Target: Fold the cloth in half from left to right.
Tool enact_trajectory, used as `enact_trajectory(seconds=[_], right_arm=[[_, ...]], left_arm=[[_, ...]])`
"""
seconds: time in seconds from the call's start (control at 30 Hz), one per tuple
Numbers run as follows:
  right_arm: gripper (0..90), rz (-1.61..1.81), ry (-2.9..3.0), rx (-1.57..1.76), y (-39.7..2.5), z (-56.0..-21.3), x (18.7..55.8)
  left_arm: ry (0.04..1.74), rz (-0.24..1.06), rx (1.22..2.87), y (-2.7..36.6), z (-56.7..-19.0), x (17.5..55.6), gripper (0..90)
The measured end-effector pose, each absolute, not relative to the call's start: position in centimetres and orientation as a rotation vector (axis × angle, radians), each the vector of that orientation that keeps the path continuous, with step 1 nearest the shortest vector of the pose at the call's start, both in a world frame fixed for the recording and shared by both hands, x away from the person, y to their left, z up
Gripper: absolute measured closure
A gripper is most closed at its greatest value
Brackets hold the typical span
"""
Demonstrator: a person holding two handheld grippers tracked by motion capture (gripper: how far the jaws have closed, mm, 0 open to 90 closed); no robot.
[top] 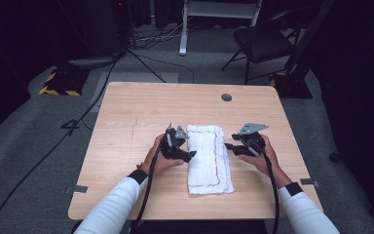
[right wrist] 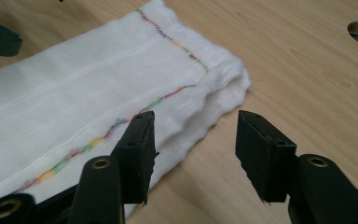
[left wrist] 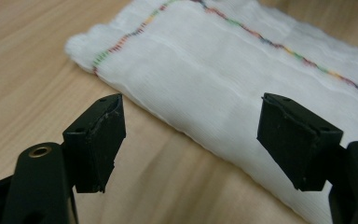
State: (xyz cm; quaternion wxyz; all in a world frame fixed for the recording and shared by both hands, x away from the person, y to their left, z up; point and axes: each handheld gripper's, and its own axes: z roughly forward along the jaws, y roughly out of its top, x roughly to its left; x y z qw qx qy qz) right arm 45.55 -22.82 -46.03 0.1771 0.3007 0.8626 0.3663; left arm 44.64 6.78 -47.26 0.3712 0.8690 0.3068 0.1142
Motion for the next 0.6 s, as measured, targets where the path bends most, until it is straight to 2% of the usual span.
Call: enact_trajectory(seconds=[0.2, 0.33, 0.6], right_arm=[[51.3, 1.014, 2.437, 0.874, -21.2, -46.5, 48.3], [54.8, 1.028, 2.435, 0.883, -20.3, -46.6, 49.5], [53.4, 0.950, 2.433, 0.935, -19.3, -47.6, 51.9]], left_arm=[[0.875, 0.346, 2.191, 6.6, -47.5, 48.0, 25.2], [0.928, 0.332, 2.196, 6.5, -48.2, 49.8, 25.2], [1.007, 0.337, 2.200, 5.6, -49.0, 51.7, 23.6]])
